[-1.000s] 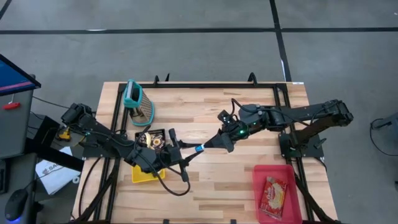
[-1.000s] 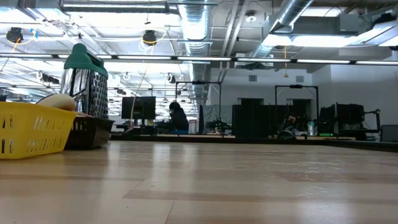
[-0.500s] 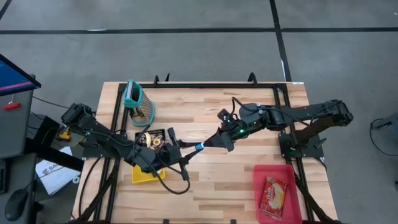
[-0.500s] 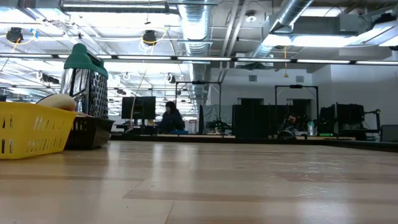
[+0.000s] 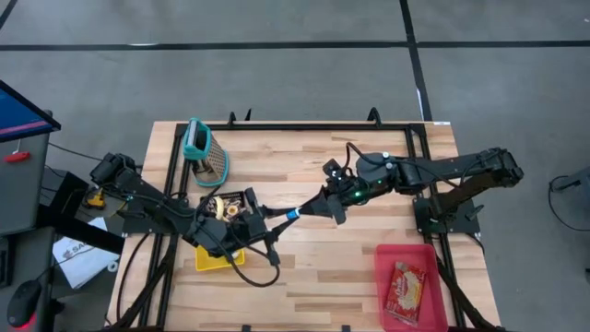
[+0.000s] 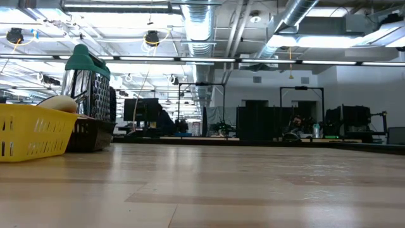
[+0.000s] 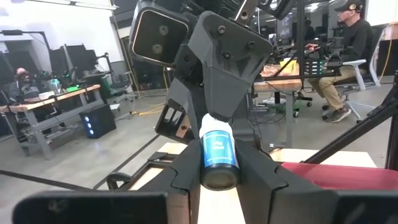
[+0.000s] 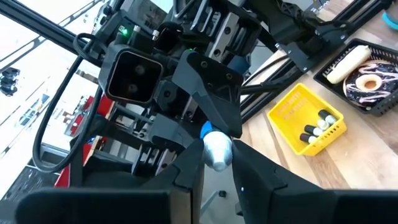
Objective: Pick & Place Food Item
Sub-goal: Put the blue food coloring bottle into the yellow bin
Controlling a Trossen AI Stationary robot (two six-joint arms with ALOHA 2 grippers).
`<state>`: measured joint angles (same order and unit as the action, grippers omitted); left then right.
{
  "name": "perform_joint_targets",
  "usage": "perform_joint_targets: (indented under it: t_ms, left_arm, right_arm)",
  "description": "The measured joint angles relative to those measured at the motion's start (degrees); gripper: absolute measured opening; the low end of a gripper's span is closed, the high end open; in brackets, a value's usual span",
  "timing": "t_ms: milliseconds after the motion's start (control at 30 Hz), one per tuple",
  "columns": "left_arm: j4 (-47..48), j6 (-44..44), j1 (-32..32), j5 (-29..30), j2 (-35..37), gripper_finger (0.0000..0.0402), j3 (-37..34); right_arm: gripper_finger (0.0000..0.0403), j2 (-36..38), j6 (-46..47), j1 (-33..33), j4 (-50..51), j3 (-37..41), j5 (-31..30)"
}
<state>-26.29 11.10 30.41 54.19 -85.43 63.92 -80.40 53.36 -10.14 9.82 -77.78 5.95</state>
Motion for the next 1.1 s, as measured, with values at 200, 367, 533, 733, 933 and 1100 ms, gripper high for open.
perform_joint_targets:
  t_ms: [200, 367, 533, 733, 933, 1100]
  left_arm:
    - [0.19, -0.01, 0.03, 0.48, 0.0, 0.0069, -0.02]
    - [0.46, -0.01, 0.05, 0.66, 0.0, 0.007, -0.06]
    - [0.79, -0.01, 0.07, 0.99, -0.02, 0.0069, -0.1]
    - [0.79, -0.01, 1.37, 2.02, -0.04, 0.007, -0.15]
    - [0.77, -0.02, 3.91, 6.4, -0.04, 0.007, -0.17]
    - [1.43, -0.01, 6.53, 11.13, -0.04, 0.007, -0.17]
  right_arm:
    - [0.0079, 0.0, 0.02, 0.02, -0.17, 0.0, -0.18]
    - [0.0119, 0.0, 0.03, -0.49, -0.43, -0.02, -0.22]
    - [0.017, 0.0, 0.02, -1.07, -0.63, -0.04, -0.28]
    - [0.0201, 0.04, -0.08, -1.11, -0.58, -0.13, 0.0]
    - [0.0203, 0.11, -0.91, -0.64, 2.67, -0.15, -0.15]
    - [0.0203, 0.11, -1.33, -0.19, 5.8, -0.15, -1.0]
